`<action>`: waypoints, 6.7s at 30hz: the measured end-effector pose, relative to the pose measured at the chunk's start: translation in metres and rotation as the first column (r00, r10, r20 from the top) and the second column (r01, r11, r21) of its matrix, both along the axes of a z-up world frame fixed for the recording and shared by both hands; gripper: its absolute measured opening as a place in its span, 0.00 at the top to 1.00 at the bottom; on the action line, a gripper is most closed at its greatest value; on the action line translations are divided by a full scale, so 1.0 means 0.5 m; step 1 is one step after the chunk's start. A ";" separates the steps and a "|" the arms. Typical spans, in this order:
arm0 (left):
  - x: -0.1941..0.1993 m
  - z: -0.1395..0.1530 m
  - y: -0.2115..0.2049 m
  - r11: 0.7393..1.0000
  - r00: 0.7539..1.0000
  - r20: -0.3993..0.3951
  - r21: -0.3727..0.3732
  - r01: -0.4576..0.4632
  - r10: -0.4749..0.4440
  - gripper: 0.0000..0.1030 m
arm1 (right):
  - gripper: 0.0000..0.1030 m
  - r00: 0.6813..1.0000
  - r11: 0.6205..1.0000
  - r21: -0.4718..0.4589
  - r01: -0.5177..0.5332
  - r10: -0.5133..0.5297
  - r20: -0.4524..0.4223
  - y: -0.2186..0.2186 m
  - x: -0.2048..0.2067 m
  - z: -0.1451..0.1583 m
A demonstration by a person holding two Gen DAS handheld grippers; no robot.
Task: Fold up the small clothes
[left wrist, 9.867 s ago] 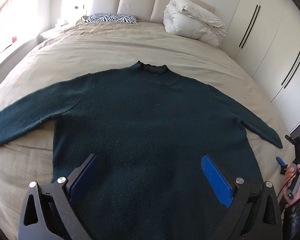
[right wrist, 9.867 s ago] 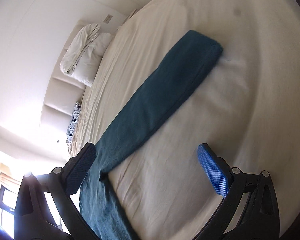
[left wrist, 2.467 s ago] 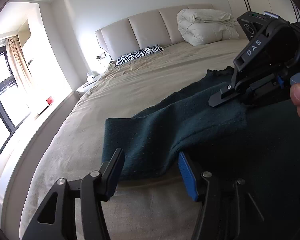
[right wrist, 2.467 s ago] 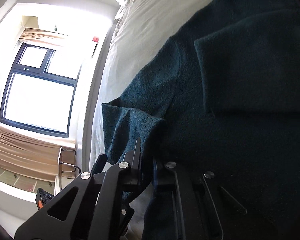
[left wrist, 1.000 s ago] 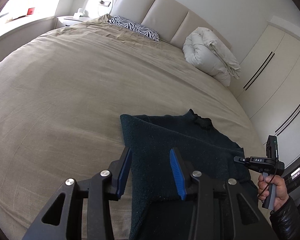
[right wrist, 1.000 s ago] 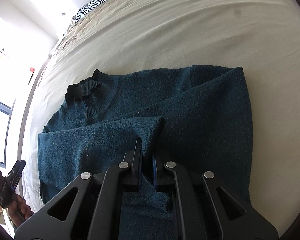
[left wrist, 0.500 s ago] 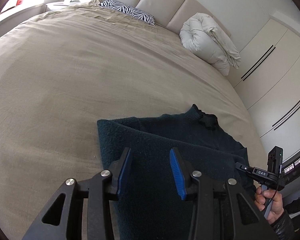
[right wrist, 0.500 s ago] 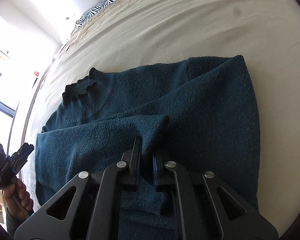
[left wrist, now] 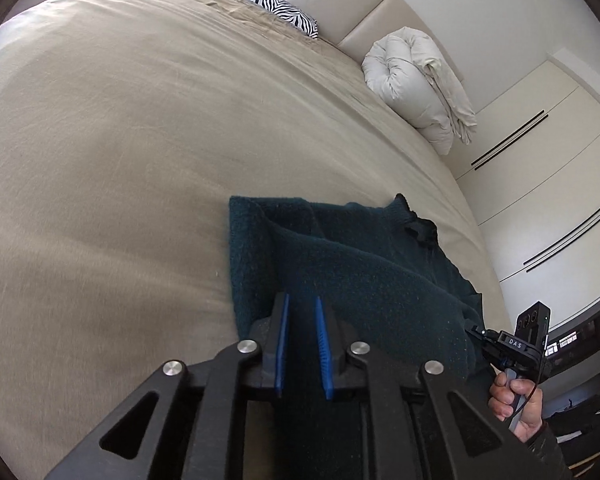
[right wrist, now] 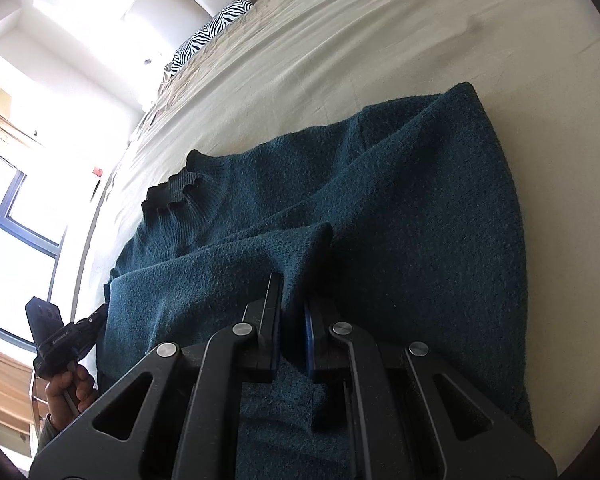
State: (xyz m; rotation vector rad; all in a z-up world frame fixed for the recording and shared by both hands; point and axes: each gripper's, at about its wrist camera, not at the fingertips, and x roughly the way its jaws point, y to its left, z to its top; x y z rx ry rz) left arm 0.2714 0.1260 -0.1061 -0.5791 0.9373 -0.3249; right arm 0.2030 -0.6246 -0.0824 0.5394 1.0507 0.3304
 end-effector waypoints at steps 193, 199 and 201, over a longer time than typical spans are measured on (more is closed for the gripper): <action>-0.017 0.028 0.144 0.896 0.966 -0.093 -0.361 -0.259 0.242 0.46 | 0.43 0.961 0.960 0.071 0.269 -0.273 0.046 -0.190 0.106 0.049; -0.095 0.062 0.113 0.935 0.976 -0.019 -0.285 -0.213 0.217 0.40 | 0.43 0.951 0.955 0.024 0.296 -0.297 0.091 -0.210 0.055 0.078; -0.123 0.065 0.102 0.941 0.976 -0.006 -0.264 -0.212 0.218 0.37 | 0.43 0.964 0.965 -0.069 0.252 -0.245 0.102 -0.192 0.035 0.084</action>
